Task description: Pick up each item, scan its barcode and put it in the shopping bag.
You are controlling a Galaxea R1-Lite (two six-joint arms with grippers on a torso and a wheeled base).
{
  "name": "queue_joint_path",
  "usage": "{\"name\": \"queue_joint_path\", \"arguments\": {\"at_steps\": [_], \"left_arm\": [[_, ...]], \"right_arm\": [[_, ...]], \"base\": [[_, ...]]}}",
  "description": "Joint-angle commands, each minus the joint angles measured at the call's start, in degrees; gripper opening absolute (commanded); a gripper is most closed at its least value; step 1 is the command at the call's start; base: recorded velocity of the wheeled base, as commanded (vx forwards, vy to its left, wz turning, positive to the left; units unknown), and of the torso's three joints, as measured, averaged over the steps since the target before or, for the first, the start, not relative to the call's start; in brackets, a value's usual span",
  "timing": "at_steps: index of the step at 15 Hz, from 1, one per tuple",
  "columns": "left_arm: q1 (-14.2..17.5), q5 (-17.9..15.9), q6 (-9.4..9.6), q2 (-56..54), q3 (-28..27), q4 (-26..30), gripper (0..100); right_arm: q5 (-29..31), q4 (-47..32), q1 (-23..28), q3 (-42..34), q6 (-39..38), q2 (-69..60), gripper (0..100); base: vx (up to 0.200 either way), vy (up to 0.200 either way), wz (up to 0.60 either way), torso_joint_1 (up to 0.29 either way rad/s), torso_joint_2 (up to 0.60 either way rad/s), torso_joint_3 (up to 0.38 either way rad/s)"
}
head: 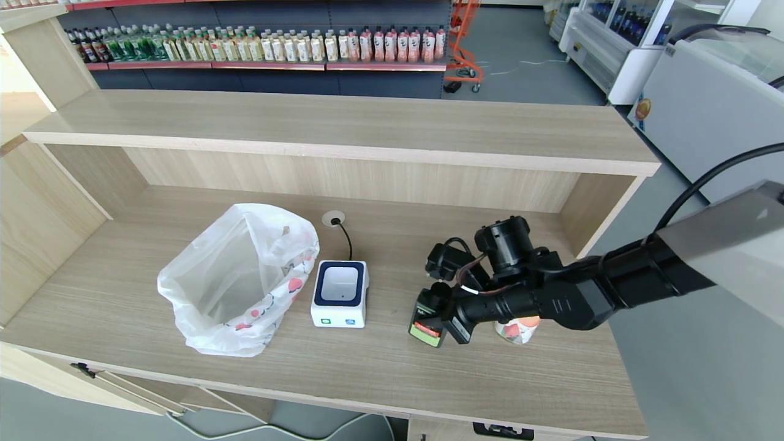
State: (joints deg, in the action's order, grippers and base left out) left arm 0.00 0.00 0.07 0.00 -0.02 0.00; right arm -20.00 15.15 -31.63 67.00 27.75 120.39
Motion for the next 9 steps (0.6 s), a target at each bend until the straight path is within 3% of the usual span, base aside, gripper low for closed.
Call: {"name": "queue_joint_path", "arguments": {"at_steps": [1, 6, 9], "left_arm": [[0.00, 0.00, 0.01, 0.09, 0.02, 0.00, 100], [0.00, 0.00, 0.01, 0.09, -0.06, 0.00, 100], [0.00, 0.00, 0.01, 0.09, 0.02, 0.00, 100]], "right_arm": [[-0.12, 0.32, -0.18, -1.17, -0.32, -3.94, 0], [0.14, 0.23, 0.17, -0.82, -15.18, -15.10, 0], [0.05, 0.23, 3.25, -1.26, -22.12, -22.75, 0]], "base": [[0.000, 0.000, 0.00, 0.000, 0.00, 0.000], [0.000, 0.000, 0.00, 0.000, 0.00, 0.000], [0.000, 0.000, 0.00, 0.000, 0.00, 0.000]]}}
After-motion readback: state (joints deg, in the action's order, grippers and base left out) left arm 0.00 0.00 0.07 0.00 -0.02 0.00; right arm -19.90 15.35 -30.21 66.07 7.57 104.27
